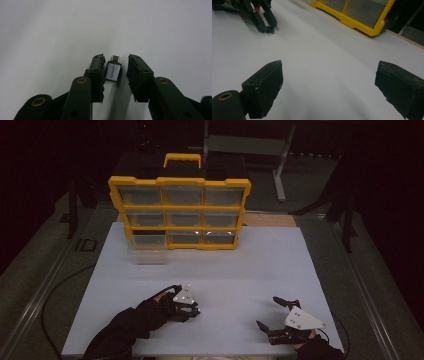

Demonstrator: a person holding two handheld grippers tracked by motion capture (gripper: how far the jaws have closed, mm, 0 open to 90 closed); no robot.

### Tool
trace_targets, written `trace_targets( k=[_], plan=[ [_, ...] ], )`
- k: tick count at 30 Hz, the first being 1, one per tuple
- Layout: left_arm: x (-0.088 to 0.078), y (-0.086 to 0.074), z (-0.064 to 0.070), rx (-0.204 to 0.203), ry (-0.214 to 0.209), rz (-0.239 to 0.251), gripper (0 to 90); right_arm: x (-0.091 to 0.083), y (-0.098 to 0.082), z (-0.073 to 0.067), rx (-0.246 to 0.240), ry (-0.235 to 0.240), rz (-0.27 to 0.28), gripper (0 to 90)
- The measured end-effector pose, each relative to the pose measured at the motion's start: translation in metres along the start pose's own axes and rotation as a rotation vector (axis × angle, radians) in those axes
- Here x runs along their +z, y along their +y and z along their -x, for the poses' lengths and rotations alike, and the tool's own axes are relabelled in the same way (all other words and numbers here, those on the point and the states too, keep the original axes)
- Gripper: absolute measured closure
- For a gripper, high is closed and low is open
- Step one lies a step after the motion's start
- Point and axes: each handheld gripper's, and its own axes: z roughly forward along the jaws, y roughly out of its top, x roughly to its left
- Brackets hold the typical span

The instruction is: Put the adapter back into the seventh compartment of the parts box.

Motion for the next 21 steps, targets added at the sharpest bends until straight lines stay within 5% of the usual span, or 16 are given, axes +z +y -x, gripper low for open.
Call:
trace_targets(
  k=[21],
  plan=[
    [0.0035,0.0066,-0.0039,-0.007,0.002,-0.033,75.7,0.0003,-0.0001,-0.0001,-0.001,0.001,-0.001,7.9]
  ],
)
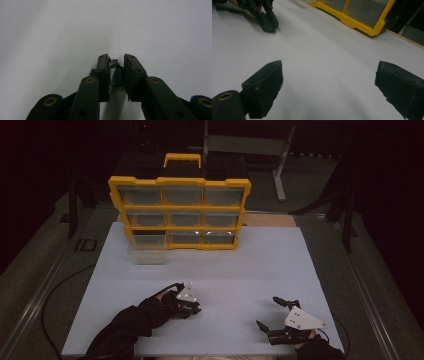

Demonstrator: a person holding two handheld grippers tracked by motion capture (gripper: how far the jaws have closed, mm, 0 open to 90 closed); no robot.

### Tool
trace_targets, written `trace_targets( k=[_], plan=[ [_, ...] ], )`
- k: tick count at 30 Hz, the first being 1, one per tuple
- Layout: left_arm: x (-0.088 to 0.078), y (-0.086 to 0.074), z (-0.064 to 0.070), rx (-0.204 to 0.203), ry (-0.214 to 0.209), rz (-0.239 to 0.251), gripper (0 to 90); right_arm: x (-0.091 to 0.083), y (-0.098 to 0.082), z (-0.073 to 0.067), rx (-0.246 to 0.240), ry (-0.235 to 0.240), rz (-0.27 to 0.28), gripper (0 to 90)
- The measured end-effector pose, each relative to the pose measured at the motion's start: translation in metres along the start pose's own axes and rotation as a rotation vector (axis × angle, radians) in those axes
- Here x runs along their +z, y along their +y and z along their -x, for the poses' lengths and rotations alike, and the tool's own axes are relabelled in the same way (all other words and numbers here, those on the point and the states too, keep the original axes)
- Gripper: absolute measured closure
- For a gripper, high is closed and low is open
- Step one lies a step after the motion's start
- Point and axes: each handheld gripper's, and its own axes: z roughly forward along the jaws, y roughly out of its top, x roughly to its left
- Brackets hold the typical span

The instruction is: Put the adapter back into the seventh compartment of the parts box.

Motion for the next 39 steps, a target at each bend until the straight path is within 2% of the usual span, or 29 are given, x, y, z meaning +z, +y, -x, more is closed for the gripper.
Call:
trace_targets(
  k=[8,15,17,21,27,28,33,34,39],
  plan=[
    [0.000,0.003,0.000,0.010,0.002,-0.023,76.5,0.000,0.000,0.000,0.000,0.001,0.000,7.9],
    [-0.001,0.003,0.000,-0.001,-0.011,-0.014,76.7,0.000,0.000,0.000,0.002,-0.001,0.001,7.9],
    [-0.001,0.004,0.001,0.000,-0.047,-0.013,76.7,0.000,0.000,0.000,0.002,-0.001,0.001,7.9],
    [-0.003,0.006,0.002,0.000,-0.048,-0.003,76.7,0.000,0.000,0.001,0.001,-0.002,0.002,7.9],
    [-0.010,0.010,0.001,-0.004,-0.073,0.009,76.7,0.000,0.000,0.000,0.000,-0.003,0.001,7.9],
    [-0.012,0.011,0.002,0.004,-0.065,0.006,76.7,0.000,0.000,0.000,0.000,-0.003,0.002,7.9],
    [-0.019,0.014,0.000,0.001,-0.069,0.015,76.7,0.000,0.000,0.000,-0.001,-0.003,0.003,7.9],
    [-0.020,0.015,0.000,0.002,-0.057,0.023,76.6,0.000,0.000,0.000,0.000,-0.004,0.003,7.9],
    [-0.027,0.019,-0.002,0.001,-0.051,0.032,76.7,0.000,0.000,0.000,0.002,-0.003,0.002,7.9]
  ],
)
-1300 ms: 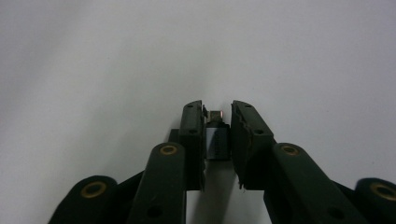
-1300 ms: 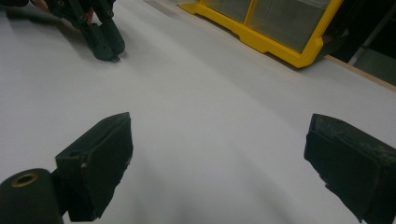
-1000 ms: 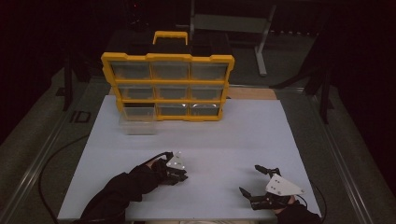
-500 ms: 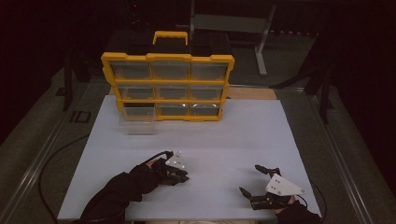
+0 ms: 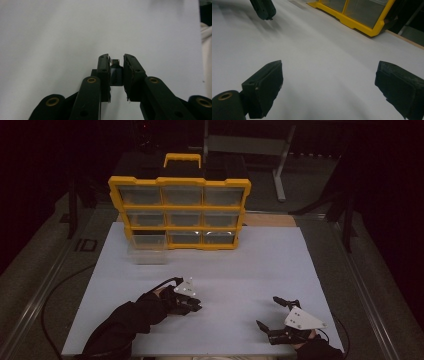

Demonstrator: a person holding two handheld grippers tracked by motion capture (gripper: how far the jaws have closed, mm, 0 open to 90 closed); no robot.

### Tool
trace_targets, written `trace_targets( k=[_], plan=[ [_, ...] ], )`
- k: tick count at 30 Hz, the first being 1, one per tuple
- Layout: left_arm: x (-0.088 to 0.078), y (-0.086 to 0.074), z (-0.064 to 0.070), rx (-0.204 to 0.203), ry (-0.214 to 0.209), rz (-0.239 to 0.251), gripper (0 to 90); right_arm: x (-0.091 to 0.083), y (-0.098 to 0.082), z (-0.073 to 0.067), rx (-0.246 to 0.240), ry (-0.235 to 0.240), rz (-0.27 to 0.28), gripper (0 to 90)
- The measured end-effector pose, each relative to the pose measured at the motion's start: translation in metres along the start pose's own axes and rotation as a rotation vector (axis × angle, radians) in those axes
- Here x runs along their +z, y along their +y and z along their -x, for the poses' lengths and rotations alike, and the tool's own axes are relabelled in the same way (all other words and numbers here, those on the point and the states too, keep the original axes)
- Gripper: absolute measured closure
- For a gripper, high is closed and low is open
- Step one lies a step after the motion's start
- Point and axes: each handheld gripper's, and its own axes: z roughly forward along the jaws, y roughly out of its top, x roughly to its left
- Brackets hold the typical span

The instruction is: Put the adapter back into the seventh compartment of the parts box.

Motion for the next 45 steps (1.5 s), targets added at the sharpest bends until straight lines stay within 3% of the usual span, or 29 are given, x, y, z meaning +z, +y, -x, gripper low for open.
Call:
trace_targets(
  k=[37,45],
  plan=[
    [-0.043,0.025,-0.013,-0.014,0.024,0.053,76.6,0.000,0.000,0.000,-0.003,-0.002,0.001,7.9],
    [-0.055,0.029,-0.018,-0.023,0.050,0.066,76.7,0.000,0.000,0.000,-0.002,-0.001,-0.001,7.9]
  ],
)
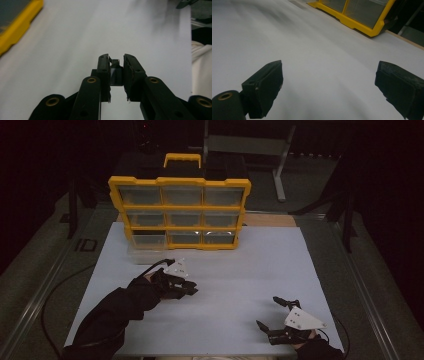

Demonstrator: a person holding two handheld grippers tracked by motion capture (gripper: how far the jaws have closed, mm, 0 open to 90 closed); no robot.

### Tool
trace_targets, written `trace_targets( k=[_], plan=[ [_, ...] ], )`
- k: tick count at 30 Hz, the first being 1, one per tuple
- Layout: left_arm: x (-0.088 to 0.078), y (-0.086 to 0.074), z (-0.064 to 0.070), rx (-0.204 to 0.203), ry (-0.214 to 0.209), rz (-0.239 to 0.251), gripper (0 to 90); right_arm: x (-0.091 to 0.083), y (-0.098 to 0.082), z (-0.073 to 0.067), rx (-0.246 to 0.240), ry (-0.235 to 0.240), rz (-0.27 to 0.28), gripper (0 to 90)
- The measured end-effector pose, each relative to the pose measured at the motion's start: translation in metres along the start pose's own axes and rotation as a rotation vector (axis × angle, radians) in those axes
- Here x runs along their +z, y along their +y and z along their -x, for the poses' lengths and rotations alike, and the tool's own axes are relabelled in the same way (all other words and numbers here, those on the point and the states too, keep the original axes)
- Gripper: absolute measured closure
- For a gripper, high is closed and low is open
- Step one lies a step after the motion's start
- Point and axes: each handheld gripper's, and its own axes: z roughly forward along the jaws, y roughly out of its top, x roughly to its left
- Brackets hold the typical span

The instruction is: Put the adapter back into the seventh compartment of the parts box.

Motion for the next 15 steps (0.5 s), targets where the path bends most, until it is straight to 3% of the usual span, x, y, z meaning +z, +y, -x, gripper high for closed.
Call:
trace_targets(
  k=[15],
  plan=[
    [-0.027,0.008,-0.019,-0.013,0.081,0.022,76.7,0.000,0.000,0.000,-0.001,0.000,-0.002,7.9]
  ],
)
